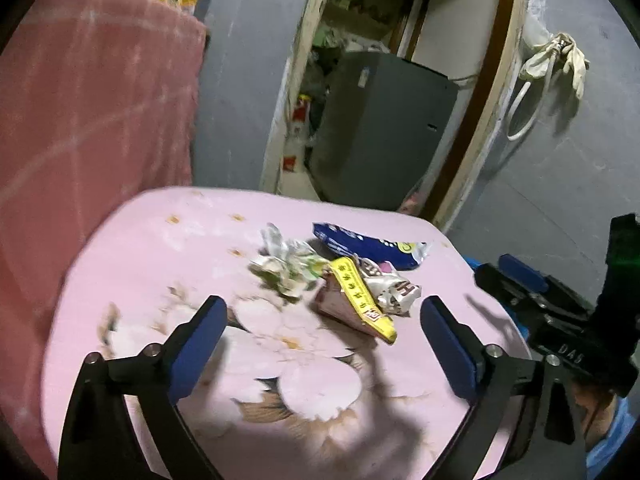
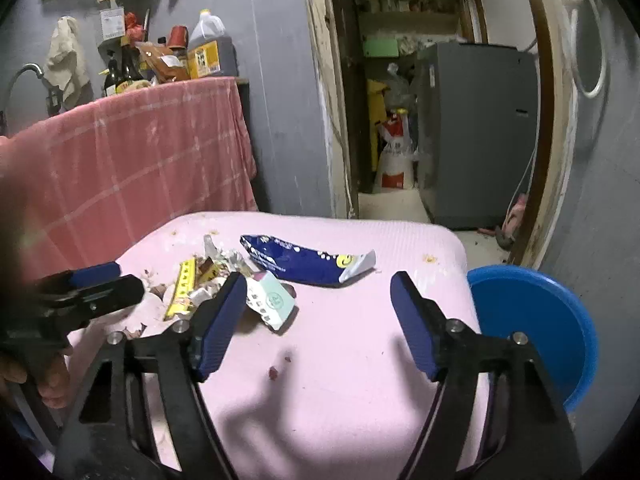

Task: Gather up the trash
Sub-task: 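Grasp the yellow strip with the left tool while the right tool grasps the white carton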

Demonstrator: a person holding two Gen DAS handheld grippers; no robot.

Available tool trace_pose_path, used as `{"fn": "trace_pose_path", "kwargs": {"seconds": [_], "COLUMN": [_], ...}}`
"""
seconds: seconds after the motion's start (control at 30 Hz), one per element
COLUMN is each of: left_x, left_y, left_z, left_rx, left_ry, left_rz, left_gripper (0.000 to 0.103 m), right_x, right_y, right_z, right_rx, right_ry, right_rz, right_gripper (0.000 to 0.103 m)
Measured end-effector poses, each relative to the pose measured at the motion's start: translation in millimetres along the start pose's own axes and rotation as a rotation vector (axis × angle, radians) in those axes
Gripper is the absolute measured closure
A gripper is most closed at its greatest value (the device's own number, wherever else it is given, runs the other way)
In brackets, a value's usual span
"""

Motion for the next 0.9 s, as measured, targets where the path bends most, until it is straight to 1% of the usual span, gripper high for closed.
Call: {"fn": "trace_pose_path", "kwargs": {"seconds": [0.07,0.13,0.27,0.37,0.43,0.47,0.57,0.63,0.8,0.9], "left_x": [-1.8,-3.9,-11.7,-16.1,-19.8,-21.2,-22.0,-24.1,-38.3,-43.5], "left_y": [-2.9,-5.6,-10.3,-13.1,-14.3,-15.3,-18.2,-19.4,-16.0,-15.5], "left_z": [7.5,15.1,28.0,35.7,43.2,45.2,42.6,39.4,37.8,36.2], "left_rx": [-0.024,-0.050,-0.101,-0.150,-0.189,-0.201,-0.204,-0.204,-0.231,-0.236], "left_ry": [0.018,0.025,0.061,0.090,0.098,0.108,0.115,0.117,0.101,0.118], "left_rz": [-0.038,-0.073,-0.156,-0.214,-0.236,-0.244,-0.234,-0.234,-0.273,-0.291], "left_gripper": [0.016,0.025,0.032,0.041,0.051,0.052,0.059,0.067,0.073,0.073], "right_x": [0.9,0.4,-1.9,-4.1,-4.2,-4.2,-4.8,-6.7,-18.5,-24.8], "right_y": [-0.7,-1.9,-2.4,0.2,1.6,2.0,1.7,-0.1,-5.3,-7.7], "right_z": [5.8,12.6,28.4,38.2,43.1,43.8,46.2,48.9,63.2,72.4], "right_rx": [-0.019,-0.040,-0.088,-0.127,-0.146,-0.152,-0.164,-0.175,-0.221,-0.247], "right_ry": [-0.008,-0.022,-0.043,-0.059,-0.068,-0.070,-0.085,-0.096,-0.127,-0.156], "right_rz": [0.001,0.000,-0.007,-0.006,-0.003,-0.003,-0.003,-0.006,-0.044,-0.054], "right_gripper": [0.035,0.036,0.039,0.041,0.041,0.041,0.041,0.041,0.041,0.041]}}
Point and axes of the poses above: each gripper's, at about its wrist camera, not at the fingertips, and z roughly the way its jaws point, x to its right, y to its underside, the point moved 1 cm from there along z, roughly the way its jaws point, and after that the axes turned 1 degree about -z, right-handed, at the moved point
